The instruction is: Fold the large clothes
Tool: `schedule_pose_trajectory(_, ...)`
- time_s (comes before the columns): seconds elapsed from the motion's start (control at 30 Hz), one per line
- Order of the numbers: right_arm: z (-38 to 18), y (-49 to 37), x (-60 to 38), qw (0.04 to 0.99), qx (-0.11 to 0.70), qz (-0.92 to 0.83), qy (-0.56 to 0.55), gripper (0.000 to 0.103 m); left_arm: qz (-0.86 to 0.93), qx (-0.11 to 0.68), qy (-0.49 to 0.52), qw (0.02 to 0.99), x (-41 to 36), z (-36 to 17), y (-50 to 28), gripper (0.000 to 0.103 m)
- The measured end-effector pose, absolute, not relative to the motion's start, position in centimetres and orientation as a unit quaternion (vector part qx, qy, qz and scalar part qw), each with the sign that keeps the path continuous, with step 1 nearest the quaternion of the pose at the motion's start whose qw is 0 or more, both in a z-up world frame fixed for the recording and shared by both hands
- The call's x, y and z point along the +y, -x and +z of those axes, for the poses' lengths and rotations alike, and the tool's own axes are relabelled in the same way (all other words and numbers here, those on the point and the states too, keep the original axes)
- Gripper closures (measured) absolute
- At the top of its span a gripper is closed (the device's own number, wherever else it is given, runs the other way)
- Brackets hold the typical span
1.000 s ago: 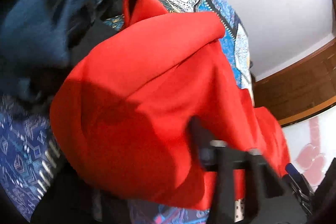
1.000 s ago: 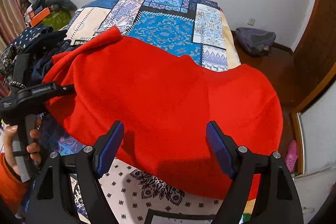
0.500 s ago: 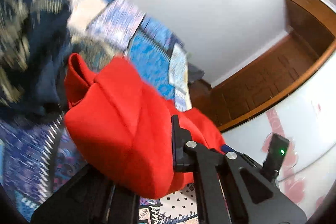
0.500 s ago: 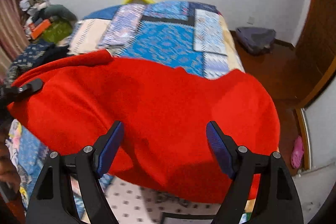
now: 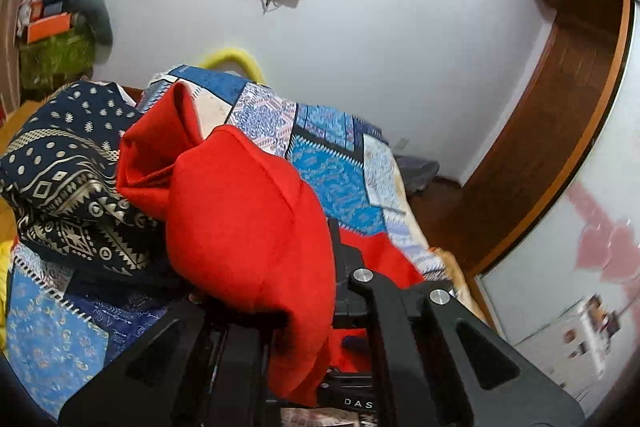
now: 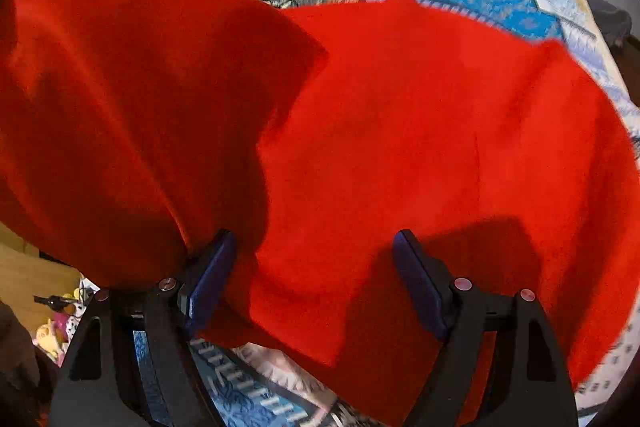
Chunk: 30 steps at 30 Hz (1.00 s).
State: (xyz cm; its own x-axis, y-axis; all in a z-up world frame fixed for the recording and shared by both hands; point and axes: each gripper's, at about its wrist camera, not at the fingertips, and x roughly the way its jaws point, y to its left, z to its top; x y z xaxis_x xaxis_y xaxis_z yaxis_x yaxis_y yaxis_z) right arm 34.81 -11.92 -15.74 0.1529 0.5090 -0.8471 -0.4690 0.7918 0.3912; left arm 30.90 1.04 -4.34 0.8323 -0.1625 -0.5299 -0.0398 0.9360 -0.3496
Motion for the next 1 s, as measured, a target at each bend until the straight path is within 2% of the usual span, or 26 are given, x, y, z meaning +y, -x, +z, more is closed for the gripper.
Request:
schedule_pose_trajectory(0.17,-12.2,-34.2,-17.6,0.806,0.52,0.281,-0.039,0.025,-0.076,0.298,0.135,0.942,-3.6,-4.5,-32.9,0.1)
schedule_pose_trajectory(0.3,-9.3,-33.3,-25.4,0.86,0.475,0.182,-0.044,0.025,-0.145,0.32,0.096,0.931,-9.9,-5.9,-34.4,0.1)
schedule_pose_trajectory(0.43,-8.4,-32.4,-31.4,0.875,0.468,0.114,-0.055,0.025,-0.214,0.4,0.051,0.889,-16.0,-11.1,-35.5,0.1)
schedule_pose_trajectory(0.57,-8.5,-31.1,-35.3,0.874,0.473,0.083,-0.074,0.025,-0.257,0.497,0.044,0.828,-18.0,-17.1,-35.9,0.098)
schedule_pose_trajectory(0.63,-8.1,-30.2,-35.5,0.874,0.473,0.082,-0.077,0.025,-0.252,0.498,0.027,0.83,-18.0,-17.4,-35.2,0.097)
schedule_pose_trajectory(0.67,-7.9,-29.7,-35.4,0.875,0.471,0.086,-0.076,0.025,-0.251,0.491,0.012,0.834,-17.9,-16.8,-35.0,0.092)
schedule_pose_trajectory(0.8,-6.1,-30.1,-32.8,0.882,0.452,0.118,-0.059,0.025,-0.26,0.479,-0.003,0.838,-17.1,-14.4,-34.7,0.059)
schedule_pose_trajectory(0.87,-5.5,-30.4,-31.9,0.885,0.441,0.139,-0.053,0.025,-0.241,0.453,-0.024,0.858,-15.8,-12.5,-33.3,0.045)
schedule_pose_trajectory(1.0,-4.8,-31.5,-28.5,0.883,0.428,0.185,-0.047,0.025,-0.204,0.416,-0.036,0.886,-13.2,-9.9,-32.4,0.033)
